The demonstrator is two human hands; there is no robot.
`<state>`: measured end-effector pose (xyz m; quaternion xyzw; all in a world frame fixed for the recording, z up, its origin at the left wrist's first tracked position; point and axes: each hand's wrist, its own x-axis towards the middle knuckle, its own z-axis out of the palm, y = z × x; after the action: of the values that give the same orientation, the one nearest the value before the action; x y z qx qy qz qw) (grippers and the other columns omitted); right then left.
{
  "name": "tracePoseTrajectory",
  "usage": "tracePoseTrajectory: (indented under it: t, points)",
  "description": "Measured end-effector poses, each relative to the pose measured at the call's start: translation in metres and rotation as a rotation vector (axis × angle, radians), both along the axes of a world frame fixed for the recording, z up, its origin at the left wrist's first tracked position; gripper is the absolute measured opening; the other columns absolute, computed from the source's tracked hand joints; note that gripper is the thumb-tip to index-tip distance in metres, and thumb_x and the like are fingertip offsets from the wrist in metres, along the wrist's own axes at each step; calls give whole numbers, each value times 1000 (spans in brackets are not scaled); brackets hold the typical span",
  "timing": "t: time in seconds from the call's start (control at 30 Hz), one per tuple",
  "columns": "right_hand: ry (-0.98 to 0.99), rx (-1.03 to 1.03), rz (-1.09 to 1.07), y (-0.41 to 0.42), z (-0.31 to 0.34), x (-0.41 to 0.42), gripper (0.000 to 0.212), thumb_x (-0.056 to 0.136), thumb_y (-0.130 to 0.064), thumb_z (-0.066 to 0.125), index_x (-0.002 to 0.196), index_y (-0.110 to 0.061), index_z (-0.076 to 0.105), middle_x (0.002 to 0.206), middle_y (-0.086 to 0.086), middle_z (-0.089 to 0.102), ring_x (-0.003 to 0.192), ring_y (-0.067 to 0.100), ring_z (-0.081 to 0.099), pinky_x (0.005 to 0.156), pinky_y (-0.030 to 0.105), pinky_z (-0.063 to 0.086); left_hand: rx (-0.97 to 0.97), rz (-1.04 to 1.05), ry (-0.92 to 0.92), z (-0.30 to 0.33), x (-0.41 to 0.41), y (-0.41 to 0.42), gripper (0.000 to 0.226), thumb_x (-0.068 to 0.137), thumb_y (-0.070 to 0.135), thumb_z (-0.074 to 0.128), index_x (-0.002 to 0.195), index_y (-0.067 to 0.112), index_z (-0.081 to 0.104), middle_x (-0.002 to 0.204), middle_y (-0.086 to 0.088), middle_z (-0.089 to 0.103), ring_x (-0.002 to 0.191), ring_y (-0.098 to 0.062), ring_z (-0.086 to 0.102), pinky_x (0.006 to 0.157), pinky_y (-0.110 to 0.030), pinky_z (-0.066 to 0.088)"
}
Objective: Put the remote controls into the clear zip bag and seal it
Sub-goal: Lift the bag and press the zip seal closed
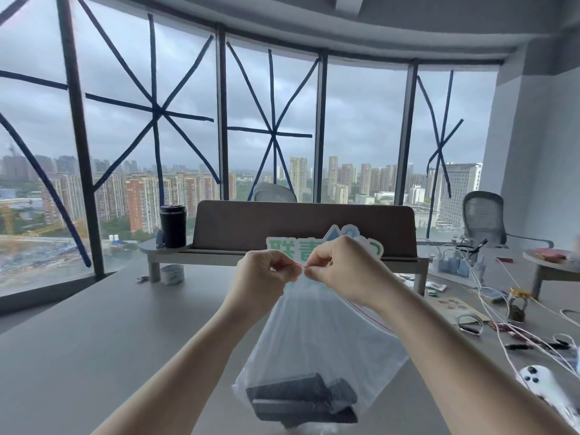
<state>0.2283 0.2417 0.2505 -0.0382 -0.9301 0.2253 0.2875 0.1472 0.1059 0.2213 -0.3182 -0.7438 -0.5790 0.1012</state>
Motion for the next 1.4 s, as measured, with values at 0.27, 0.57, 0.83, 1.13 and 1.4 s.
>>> tracePoseTrajectory:
  t: [0.27,0.57,0.83,1.13,1.4]
  points:
    - [-14,25,-38,-3,-1,1,12,82,-34,72,82,-25,80,78,-8,76,81,14,69,80,40,57,-7,37,42,-3,0,1,24,76,15,71,54,22,66,52,11,60,43,0,48,57,-25,43]
    - [-18,-14,-28,1,0,-7,11,81,-30,73,77,-21,77,74,-6,74,75,13,68,77,41,58,14,19,26,-1,-2,2,23,77,14,71,55,20,66,54,9,59,42,-1,46,54,-23,40]
    - [-45,-47,51,2,-1,-14,12,86,-23,70,78,-15,74,76,1,72,71,15,63,76,39,55,33,49,20,-4,-5,5,27,77,12,71,54,24,62,55,10,57,45,-2,46,54,-22,38]
    - [-65,34,-53,11,-18,-4,16,93,-32,60,88,-21,70,77,-8,65,75,17,61,62,29,44,183,147,-14,-11,-18,-1,19,78,9,69,61,18,67,46,11,57,47,-10,45,52,-26,39]
    - [-75,100,-109,25,-27,11,15,93,-33,56,82,-26,63,71,-12,57,75,17,58,69,32,45,303,146,-90,-13,-38,-22,17,79,11,70,63,15,69,38,9,49,43,-15,40,53,-27,36]
